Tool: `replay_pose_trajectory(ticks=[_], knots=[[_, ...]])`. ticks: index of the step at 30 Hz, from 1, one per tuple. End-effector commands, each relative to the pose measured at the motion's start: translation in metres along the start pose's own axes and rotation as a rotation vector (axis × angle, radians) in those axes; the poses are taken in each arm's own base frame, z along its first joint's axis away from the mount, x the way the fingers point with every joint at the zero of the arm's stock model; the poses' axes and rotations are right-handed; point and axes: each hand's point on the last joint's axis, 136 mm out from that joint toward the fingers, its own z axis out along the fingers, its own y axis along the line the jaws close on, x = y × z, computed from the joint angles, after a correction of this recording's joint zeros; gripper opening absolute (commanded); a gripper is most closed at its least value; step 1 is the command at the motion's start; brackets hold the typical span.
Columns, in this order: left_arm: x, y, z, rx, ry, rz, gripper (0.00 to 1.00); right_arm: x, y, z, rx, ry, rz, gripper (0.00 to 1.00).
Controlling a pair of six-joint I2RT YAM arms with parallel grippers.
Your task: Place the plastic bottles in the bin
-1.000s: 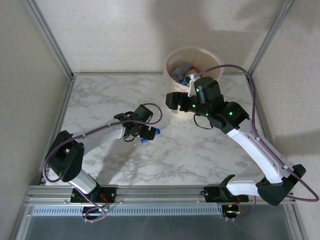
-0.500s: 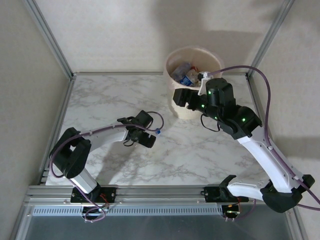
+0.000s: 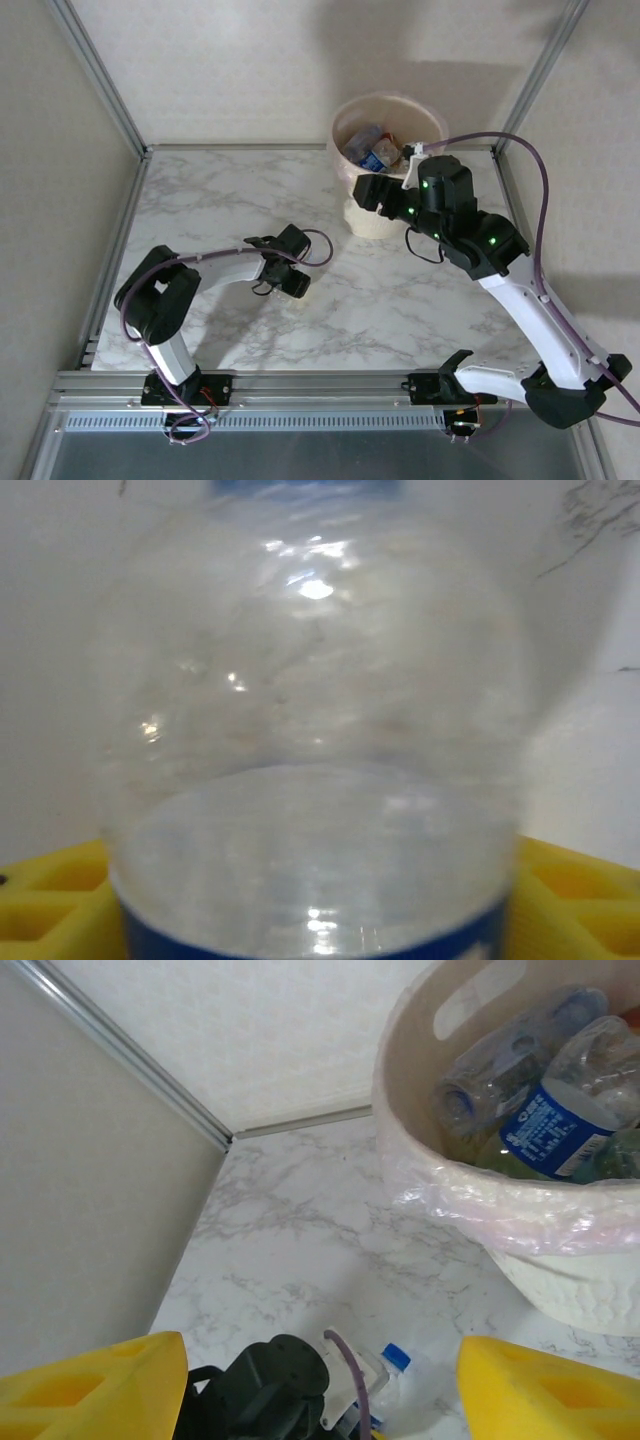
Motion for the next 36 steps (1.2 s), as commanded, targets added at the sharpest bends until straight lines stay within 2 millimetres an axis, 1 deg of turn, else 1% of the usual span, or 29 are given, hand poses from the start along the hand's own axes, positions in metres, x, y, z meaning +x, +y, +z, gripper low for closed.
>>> replay_pose_trajectory(ticks=[1,5,7,10,12,15,16,18,21,24,27,31,33,36], knots=[[-0.014,-0.004,-0.022,0.010,-0.072,0.012,0.55,-0.019,-0.006,-0.018,0.021,-0.059,0.020,0.68],[-0.026,-0.006,-0.038,0.018,-0.112,0.006,0.48,-0.026,-0.009,-0.020,0.017,-0.071,0.026,0.67],[-0.041,-0.012,-0.058,0.047,-0.157,0.000,0.48,-0.027,-0.009,-0.019,0.001,-0.062,0.027,0.66],[-0.075,-0.025,-0.108,0.094,-0.284,-0.003,0.50,-0.030,-0.010,-0.016,-0.031,-0.040,0.027,0.65],[-0.097,-0.032,-0.146,0.135,-0.377,-0.011,0.51,-0.036,-0.015,-0.014,-0.022,-0.038,0.029,0.64],[-0.119,-0.045,-0.201,0.227,-0.494,-0.017,0.53,-0.044,-0.019,-0.012,-0.009,-0.046,0.031,0.64],[-0.124,-0.050,-0.215,0.258,-0.521,-0.018,0.54,-0.046,-0.017,-0.011,-0.021,-0.046,0.030,0.64],[-0.132,-0.060,-0.242,0.329,-0.558,-0.015,0.58,-0.049,-0.003,-0.009,-0.094,-0.035,0.018,0.64],[-0.137,-0.074,-0.260,0.399,-0.542,-0.001,0.56,-0.049,0.017,-0.001,-0.189,0.009,-0.007,0.64],[-0.140,-0.085,-0.275,0.438,-0.549,0.021,0.55,-0.053,0.032,0.005,-0.255,0.042,-0.038,0.64],[-0.144,-0.094,-0.296,0.484,-0.587,0.038,0.56,-0.056,0.045,0.012,-0.310,0.073,-0.041,0.65],[-0.147,-0.096,-0.313,0.511,-0.627,0.043,0.57,-0.055,0.050,0.019,-0.341,0.089,-0.032,0.67],[-0.148,-0.099,-0.319,0.529,-0.633,0.048,0.57,-0.050,0.048,0.027,-0.344,0.115,-0.015,0.67],[-0.149,-0.100,-0.325,0.533,-0.646,0.051,0.57,-0.041,0.051,0.034,-0.382,0.151,0.008,0.67]])
